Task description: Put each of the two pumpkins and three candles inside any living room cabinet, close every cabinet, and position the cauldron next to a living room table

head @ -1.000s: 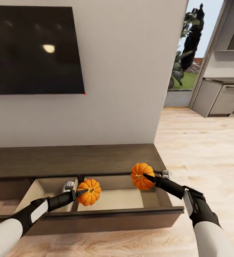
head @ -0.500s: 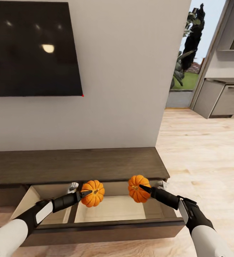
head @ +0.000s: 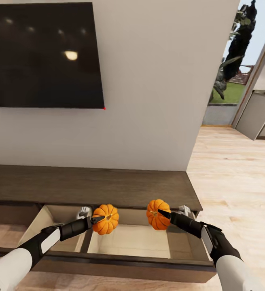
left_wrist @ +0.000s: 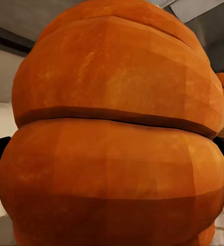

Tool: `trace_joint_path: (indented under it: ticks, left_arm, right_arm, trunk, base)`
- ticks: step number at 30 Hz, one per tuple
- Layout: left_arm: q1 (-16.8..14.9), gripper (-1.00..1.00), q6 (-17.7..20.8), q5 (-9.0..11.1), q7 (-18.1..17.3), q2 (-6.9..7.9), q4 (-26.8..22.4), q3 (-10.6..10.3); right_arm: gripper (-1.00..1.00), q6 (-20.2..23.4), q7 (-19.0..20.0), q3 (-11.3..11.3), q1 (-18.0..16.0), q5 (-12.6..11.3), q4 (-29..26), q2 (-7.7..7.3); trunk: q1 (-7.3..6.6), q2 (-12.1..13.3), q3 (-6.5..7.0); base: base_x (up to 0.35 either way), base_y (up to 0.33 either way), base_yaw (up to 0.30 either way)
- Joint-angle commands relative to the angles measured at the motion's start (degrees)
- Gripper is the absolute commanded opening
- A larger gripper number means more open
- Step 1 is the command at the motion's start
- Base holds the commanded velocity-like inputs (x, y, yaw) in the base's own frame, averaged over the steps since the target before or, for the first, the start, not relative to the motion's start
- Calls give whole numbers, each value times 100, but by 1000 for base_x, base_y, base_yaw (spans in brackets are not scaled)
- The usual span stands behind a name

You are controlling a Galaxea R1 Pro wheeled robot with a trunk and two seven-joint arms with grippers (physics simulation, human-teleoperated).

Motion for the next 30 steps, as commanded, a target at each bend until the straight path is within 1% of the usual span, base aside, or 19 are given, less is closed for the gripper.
trace_joint_path:
  ticks: [1,5,7,9,10,12,19,23,30]
  left_arm:
    - [0,-100,-1,2,0,-4,0,4]
    - [0,-100,-11,0,1,-24,-1,3]
    - [0,-100,-12,-5,-2,-33,-4,0]
    - [0,-100,-13,-6,-6,-30,-3,-1]
    - [0,-100,-13,-7,-8,-28,-3,-1]
    - [0,-100,-13,-7,-8,-28,-2,-1]
    - [0,-100,-13,-12,0,-33,42,-5]
    - [2,-100,-21,-16,1,-45,171,-9]
    - [0,-100,-22,-16,1,-46,185,-10]
  right_arm:
    - [-100,5,-9,-1,0,-19,2,1]
    - [-100,5,-32,-1,0,-42,45,-5]
    - [-100,-14,-35,-1,0,-18,199,-6]
    - [-100,-147,-31,-1,0,-9,308,-7]
    - [-100,-392,-30,-1,0,-34,365,1]
    - [-100,-430,-24,-1,0,-43,376,2]
    - [-100,-451,-28,-1,0,-16,570,-5]
    - [-100,-448,-39,1,0,-11,589,-2]
    - [-100,-450,-54,8,0,-21,601,-3]
  trunk:
    - [0,0,0]
    - [0,0,0]
    - [0,0,0]
    - [0,0,0]
    - [0,0,5]
    - [0,0,17]
    - [0,0,57]
    - [0,0,60]
    - [0,0,60]
  base:
    - [103,-125,74]
    - [45,-46,20]
    - [152,-100,3]
    - [71,-46,1]
    - [6,-4,-146]
    - [3,-2,-177]
    - [0,0,-172]
    - [0,0,-22]
    - [0,0,-1]
